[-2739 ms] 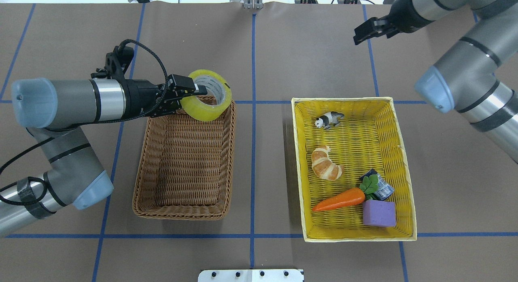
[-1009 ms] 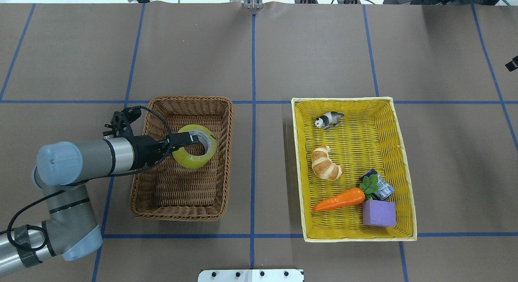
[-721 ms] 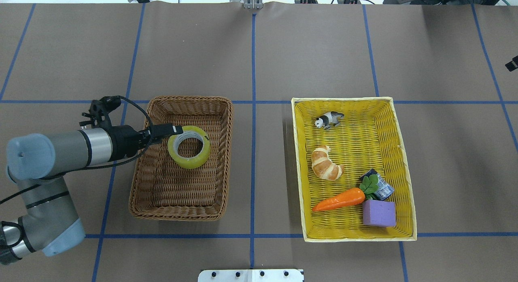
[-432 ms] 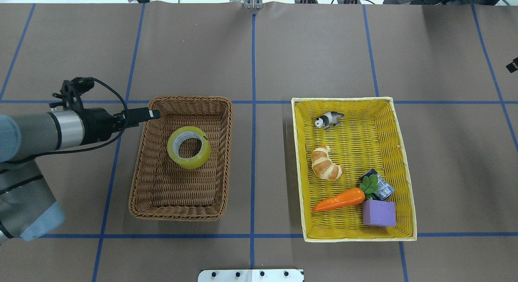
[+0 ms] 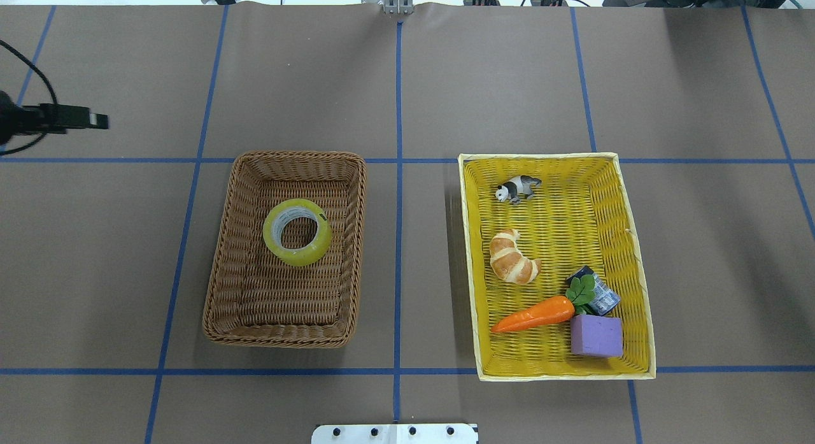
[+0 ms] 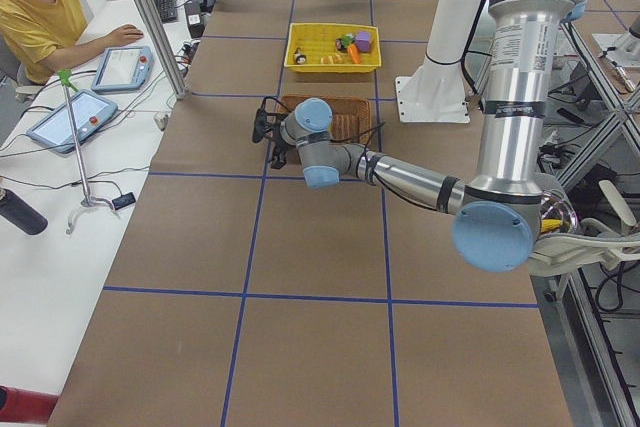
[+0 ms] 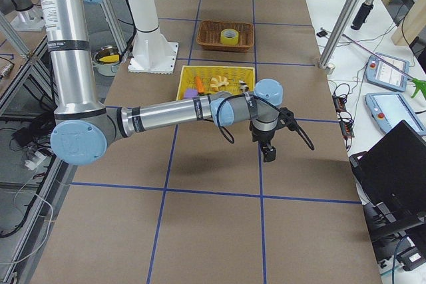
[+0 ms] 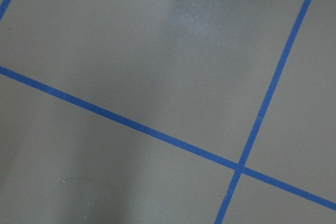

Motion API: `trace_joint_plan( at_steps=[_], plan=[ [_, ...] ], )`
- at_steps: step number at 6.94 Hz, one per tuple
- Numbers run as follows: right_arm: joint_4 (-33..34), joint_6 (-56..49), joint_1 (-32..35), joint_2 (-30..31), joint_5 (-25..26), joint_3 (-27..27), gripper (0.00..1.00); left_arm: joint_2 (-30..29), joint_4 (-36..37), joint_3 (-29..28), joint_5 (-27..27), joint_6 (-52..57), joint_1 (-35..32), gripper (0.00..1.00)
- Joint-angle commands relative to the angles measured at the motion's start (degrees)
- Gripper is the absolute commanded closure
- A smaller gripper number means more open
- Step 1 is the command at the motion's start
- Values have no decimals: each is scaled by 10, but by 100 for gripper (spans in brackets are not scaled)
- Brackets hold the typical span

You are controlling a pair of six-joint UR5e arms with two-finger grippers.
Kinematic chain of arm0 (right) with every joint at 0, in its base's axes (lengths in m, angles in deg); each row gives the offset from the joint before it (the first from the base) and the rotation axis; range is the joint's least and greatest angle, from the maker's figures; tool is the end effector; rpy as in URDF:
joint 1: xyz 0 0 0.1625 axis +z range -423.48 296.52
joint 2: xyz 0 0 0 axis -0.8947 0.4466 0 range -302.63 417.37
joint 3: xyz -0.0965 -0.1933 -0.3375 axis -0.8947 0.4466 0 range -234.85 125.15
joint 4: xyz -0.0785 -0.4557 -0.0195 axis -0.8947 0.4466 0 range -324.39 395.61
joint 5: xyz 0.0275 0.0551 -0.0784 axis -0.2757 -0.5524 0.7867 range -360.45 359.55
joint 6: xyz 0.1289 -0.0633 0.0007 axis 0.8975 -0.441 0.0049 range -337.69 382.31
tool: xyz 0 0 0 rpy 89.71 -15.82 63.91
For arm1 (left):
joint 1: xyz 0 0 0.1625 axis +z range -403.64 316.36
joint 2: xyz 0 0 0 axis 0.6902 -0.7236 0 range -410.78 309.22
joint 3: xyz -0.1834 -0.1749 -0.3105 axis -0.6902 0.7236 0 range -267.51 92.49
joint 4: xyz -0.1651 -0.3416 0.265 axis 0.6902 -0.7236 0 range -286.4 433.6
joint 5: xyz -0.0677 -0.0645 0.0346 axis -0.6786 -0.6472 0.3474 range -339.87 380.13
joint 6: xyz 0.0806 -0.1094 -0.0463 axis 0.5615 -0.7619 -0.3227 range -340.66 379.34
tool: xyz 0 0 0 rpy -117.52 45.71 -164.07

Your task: Move tape to another basket

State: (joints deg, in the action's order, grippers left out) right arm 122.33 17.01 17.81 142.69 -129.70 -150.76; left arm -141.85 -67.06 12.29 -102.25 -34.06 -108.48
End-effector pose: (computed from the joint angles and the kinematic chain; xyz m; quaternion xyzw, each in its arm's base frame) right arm -0.0477 -0.5914 0.5645 0.1037 -0.3366 -0.1543 0.9231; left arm 0.2029 -0.5642 0.4499 0.2286 0.4964 -0.0629 0.8351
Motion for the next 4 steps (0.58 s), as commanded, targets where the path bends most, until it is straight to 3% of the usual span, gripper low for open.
trace_joint_plan(
  at_steps=[1,3,4],
  plan=[
    [-1,4,23,28,0,0,0,30,174,-3,-52,294,-139,1],
    [1,5,52,35,-7,4,0,30,395,-9,-53,522,-230,1],
    [6,6,58,37,-20,6,0,26,498,-9,-66,567,-266,1]
  ],
)
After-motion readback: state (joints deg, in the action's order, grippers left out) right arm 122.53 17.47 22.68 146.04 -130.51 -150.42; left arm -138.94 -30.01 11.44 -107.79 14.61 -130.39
